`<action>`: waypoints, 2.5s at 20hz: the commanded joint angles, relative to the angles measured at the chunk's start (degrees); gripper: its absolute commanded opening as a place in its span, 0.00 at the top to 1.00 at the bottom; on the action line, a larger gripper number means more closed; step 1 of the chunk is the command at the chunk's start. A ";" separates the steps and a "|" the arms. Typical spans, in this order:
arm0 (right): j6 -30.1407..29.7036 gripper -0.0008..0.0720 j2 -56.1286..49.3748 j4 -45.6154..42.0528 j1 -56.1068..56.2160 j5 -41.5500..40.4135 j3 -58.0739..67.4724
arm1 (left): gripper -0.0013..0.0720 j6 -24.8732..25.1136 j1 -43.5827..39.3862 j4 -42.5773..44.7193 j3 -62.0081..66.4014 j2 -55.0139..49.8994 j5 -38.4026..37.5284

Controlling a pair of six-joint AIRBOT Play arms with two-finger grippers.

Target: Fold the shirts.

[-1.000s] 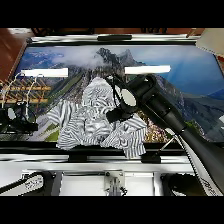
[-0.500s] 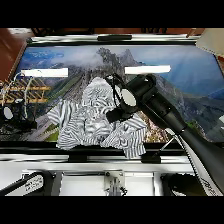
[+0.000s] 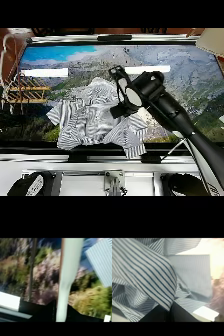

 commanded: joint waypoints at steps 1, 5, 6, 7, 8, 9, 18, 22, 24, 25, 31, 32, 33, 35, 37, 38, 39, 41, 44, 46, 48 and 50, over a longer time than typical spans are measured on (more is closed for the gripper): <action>1.97 0.86 2.16 -9.18 -0.02 0.07 2.84 | 0.92 2.36 -8.13 -5.44 0.02 10.84 -3.58; 2.10 0.86 2.89 -13.60 -0.66 -0.02 3.28 | 0.92 2.97 -25.27 -8.72 0.02 16.15 -14.36; 3.19 0.86 2.91 -13.46 -1.66 -0.44 3.28 | 0.92 3.08 -29.64 -7.98 0.00 16.04 -18.40; 3.72 0.86 2.89 -13.44 -3.28 -1.20 3.28 | 0.92 3.80 -33.83 -6.88 -0.07 15.89 -21.62; 4.11 0.86 2.91 -13.38 -5.03 -2.19 3.28 | 0.92 4.28 -37.40 -6.54 -0.28 15.76 -23.34; 4.33 0.86 2.89 -12.74 -7.08 -3.13 3.28 | 0.92 4.02 -40.57 -6.93 -0.63 15.63 -24.11; 3.21 0.86 2.91 -8.61 -14.64 -4.28 3.28 | 0.92 5.03 -56.98 -9.75 -2.29 13.18 -30.56; 3.21 0.86 2.91 -8.55 -14.60 -5.11 3.28 | 0.92 6.40 -57.88 -13.25 -2.40 13.11 -27.74; 3.10 0.86 2.99 -7.58 -14.60 -5.01 3.28 | 0.92 6.38 -57.86 -13.20 -2.71 11.96 -23.56; 2.58 0.86 3.39 -5.79 -14.60 -4.98 3.28 | 0.92 6.25 -57.86 -13.20 -2.71 10.60 -21.70; 1.90 0.86 11.82 3.34 -14.53 -4.98 3.28 | 0.92 6.43 -57.86 -13.00 -2.69 -1.60 -11.47; 1.79 0.86 13.03 4.46 -14.53 -4.39 3.28 | 0.92 6.40 -57.86 -13.00 -2.51 -2.43 -9.88; 1.33 0.86 13.99 5.16 -14.53 -3.04 3.28 | 0.92 6.40 -57.86 -13.00 -2.08 -2.69 -9.55; 0.48 0.86 14.91 4.31 -14.56 0.59 3.28 | 0.92 6.40 -57.86 -12.98 -0.48 -2.14 -11.34; -0.87 0.86 14.93 3.15 -14.53 2.47 3.26 | 0.92 6.43 -57.86 -12.17 1.40 -1.05 -14.84; -1.38 0.86 14.93 3.28 -14.53 2.27 3.26 | 0.92 6.45 -57.86 -11.10 1.90 -0.55 -16.39; -1.97 0.86 14.93 3.89 -14.53 1.88 3.26 | 0.92 7.21 -57.86 -10.40 1.99 -0.31 -17.16; -3.76 0.86 14.93 6.91 -14.53 -0.98 3.26 | 0.92 11.56 -57.92 -11.91 1.99 -1.22 -17.62; -5.42 0.86 14.93 12.72 -14.53 -6.93 3.26 | 0.92 14.25 -58.36 -12.37 1.99 -4.92 -16.98; -5.51 0.86 14.93 17.11 -14.53 -7.56 3.26 | 0.92 14.03 -58.34 -12.35 1.99 -7.39 -13.20; -5.55 0.86 14.93 21.42 -14.47 -6.56 3.26 | 0.92 10.10 -58.18 -12.35 2.14 -9.44 -6.58; -5.14 0.86 14.93 20.74 -12.39 -4.98 3.26 | 0.92 5.49 -58.18 -12.33 2.71 -10.51 -1.99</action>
